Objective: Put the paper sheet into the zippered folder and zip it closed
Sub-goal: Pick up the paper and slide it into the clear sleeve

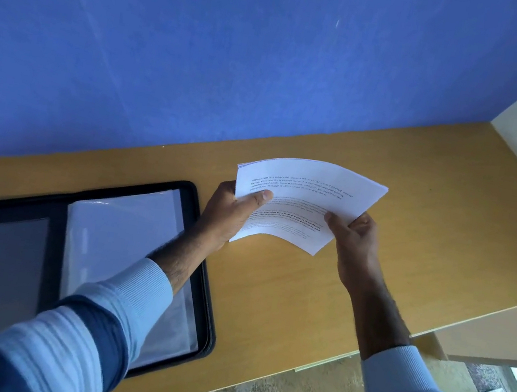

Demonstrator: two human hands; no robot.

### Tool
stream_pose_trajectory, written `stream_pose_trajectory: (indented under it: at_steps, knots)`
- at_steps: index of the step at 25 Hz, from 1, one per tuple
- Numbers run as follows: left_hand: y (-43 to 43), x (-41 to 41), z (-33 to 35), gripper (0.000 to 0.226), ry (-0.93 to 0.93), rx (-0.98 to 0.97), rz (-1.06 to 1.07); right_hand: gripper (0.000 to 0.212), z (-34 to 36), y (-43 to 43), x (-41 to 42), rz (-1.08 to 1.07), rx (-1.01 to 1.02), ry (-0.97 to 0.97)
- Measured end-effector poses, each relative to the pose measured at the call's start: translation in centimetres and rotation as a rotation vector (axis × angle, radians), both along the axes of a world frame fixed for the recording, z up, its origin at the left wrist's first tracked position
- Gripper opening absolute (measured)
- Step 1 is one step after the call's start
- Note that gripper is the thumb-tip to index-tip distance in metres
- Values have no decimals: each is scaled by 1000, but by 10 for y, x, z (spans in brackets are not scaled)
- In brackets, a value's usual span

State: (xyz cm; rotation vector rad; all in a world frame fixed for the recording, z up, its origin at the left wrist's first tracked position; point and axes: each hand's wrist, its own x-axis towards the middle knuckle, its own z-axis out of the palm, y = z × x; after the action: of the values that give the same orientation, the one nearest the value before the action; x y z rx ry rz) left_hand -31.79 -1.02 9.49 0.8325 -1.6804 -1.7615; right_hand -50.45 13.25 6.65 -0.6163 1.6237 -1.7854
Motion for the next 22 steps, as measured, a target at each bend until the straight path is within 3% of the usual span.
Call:
stream_pose_trajectory:
  at_steps: [13,17,20,22]
  knots:
    - [-7,14,2,16,-17,75,45,23,-2,3,5,21,148,101]
    - [-38,51,13,15,2,102,154,41,7,-28,29,186,195,200]
    - [-72,91,16,11,31,83,250,33,15,-70,56,283,239,257]
    - [-96,120,9,21,9,23,379,20,21,-103,72,314,252,296]
